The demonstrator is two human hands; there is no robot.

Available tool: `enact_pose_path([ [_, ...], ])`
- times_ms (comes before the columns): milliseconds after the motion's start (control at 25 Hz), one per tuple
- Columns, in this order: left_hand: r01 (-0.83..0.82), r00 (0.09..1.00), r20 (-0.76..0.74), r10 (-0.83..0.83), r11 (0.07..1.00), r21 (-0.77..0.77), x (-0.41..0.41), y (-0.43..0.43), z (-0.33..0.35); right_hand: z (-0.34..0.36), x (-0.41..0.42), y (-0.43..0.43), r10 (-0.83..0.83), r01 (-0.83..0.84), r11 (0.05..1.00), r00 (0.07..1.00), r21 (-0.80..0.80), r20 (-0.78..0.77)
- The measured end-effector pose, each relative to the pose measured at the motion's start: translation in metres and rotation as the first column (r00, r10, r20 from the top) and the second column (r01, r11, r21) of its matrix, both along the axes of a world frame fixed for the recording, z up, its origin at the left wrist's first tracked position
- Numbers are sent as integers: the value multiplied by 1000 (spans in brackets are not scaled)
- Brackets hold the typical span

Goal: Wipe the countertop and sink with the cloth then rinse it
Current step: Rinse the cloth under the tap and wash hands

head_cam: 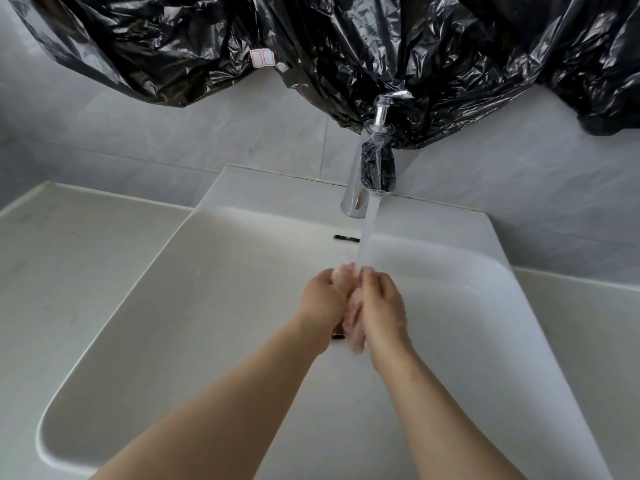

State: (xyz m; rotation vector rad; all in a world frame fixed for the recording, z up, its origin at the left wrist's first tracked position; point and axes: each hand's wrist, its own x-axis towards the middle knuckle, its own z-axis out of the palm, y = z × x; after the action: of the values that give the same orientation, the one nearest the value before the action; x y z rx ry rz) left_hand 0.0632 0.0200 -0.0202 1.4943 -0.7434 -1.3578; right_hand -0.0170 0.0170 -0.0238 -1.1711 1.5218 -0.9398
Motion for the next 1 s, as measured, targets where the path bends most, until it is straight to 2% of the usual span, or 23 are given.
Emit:
enact_pose_path([
  [120, -12, 986, -168, 10, 1000, -9, -2, 3, 4, -5, 10, 3, 117, -139, 986, 969, -91, -218],
  [200, 2, 980, -199, -2, 1000, 3, -3, 3, 4, -5, 13, 0, 80, -115, 984, 966, -133, -246],
  [240, -2, 986, -168, 4, 1000, 13, -3, 2, 1, -2, 15, -1, 49, -71, 993, 976, -95, -212],
  [320, 14, 1000, -2, -14, 1000, 24, -3, -1, -5, 1, 15, -5, -38, 44, 991, 998, 125, -47],
  [400, 63, 977, 201, -67, 998, 22, 0, -2, -10, 8, 9, -4, -120, 75, 937, 986, 341, 113],
  [440, 108, 958, 266, -107, 994, 11, 4, -3, -12, 7, 3, -6, -100, 63, 937, 991, 344, 91],
  [520, 216, 890, 419, -179, 976, -41, 11, -2, -11, 2, -10, -12, -44, 58, 981, 996, 183, -82],
  [560, 273, 825, 526, -205, 961, -53, 14, -1, -9, 1, -14, -14, -65, 74, 993, 993, 94, -95],
  [600, 331, 766, 601, -227, 941, -66, 16, -1, -8, 2, -16, -15, -87, 85, 995, 996, 43, 25],
  [640, 377, 765, 595, -247, 920, -103, 18, 0, -8, 5, -15, -14, -86, 80, 996, 975, 38, 205],
  [720, 418, 817, 502, -285, 892, -174, 18, 2, -3, 15, -12, -13, -64, 54, 998, 849, 34, 525],
  [800, 366, 825, 515, -233, 914, -172, 18, 1, 0, 21, -13, -13, -38, 42, 999, 798, 7, 602],
  [840, 315, 853, 477, -211, 937, -148, 18, 0, 1, 22, -14, -14, -47, 65, 998, 792, -7, 608],
  [880, 269, 907, 366, -210, 956, -115, 19, -1, 2, 22, -14, -15, -69, 97, 995, 814, -18, 576],
  [920, 242, 953, 207, -221, 967, -84, 18, -1, 0, 22, -14, -15, -104, 132, 991, 871, -24, 480],
  [1000, 208, 971, -104, -215, 975, -79, 15, 0, 1, 20, -15, -13, -121, 125, 992, 987, -31, 107],
])
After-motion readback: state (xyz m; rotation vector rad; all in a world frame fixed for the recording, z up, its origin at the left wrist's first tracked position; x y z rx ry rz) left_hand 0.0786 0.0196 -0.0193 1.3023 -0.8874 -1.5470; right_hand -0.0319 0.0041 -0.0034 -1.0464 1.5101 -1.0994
